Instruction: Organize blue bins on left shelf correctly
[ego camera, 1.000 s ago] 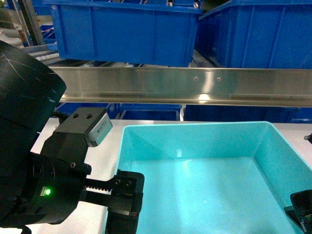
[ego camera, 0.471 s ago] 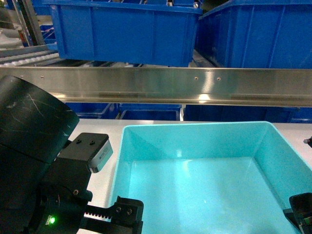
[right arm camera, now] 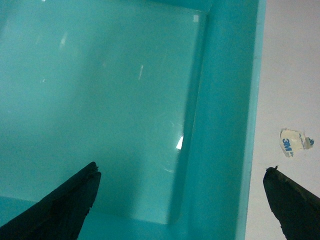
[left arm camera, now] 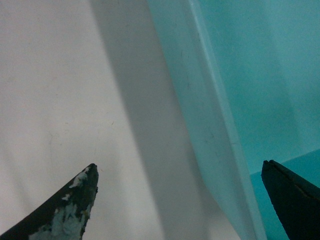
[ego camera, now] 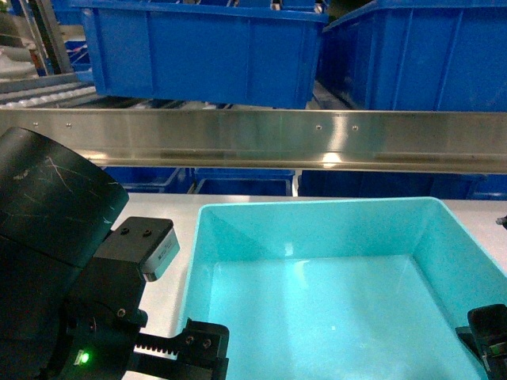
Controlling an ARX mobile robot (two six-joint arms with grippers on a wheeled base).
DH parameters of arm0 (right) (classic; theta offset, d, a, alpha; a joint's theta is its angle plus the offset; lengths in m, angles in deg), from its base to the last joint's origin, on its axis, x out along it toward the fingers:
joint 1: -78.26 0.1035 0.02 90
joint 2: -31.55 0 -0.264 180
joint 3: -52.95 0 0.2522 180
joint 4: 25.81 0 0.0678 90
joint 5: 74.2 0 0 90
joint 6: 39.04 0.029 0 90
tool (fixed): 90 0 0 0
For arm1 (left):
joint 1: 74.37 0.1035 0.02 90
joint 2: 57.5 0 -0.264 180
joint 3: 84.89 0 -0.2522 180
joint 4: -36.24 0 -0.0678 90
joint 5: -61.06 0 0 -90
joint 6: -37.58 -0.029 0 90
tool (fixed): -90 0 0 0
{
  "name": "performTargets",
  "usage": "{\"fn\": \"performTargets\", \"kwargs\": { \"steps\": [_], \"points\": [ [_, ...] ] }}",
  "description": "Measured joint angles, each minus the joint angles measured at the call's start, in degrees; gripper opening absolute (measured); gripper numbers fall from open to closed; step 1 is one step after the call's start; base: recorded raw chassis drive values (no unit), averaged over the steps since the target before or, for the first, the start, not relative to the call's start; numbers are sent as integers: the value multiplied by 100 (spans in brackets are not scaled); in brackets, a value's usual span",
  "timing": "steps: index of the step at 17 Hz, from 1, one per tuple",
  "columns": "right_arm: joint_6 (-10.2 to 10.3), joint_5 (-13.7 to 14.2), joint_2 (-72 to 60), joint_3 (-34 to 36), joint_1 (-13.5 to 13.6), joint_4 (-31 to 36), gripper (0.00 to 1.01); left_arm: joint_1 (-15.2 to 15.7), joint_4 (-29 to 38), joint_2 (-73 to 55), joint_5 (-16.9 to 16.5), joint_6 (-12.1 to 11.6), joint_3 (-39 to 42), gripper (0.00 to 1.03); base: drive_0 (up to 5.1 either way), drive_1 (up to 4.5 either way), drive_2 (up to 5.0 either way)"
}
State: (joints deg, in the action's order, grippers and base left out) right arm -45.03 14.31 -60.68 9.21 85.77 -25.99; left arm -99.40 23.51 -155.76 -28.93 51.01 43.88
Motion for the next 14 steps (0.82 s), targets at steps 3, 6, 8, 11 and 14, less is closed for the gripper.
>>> {"fn": "performTargets", "kwargs": {
  "steps": [3, 6, 8, 11, 14],
  "points": [
    [2, 0, 0, 0, 0, 0, 71, 0, -2, 0, -4, -4, 0, 71, 0, 0, 0],
    [2, 22, 0, 0, -2, 0, 42, -11, 11, 0, -42, -2, 0, 43, 0, 0, 0],
    [2, 37, 0, 0, -2, 0, 24, -11, 15, 0, -42, -2, 0, 24, 0, 0, 0],
    [212, -28, 13, 0, 4, 26, 3, -9, 22, 2, 151, 295, -13, 2, 0, 0, 0],
    [323, -46, 11, 0, 4, 26, 3, 4, 22, 2, 146, 332, -13, 2, 0, 0, 0]
  ]
}}
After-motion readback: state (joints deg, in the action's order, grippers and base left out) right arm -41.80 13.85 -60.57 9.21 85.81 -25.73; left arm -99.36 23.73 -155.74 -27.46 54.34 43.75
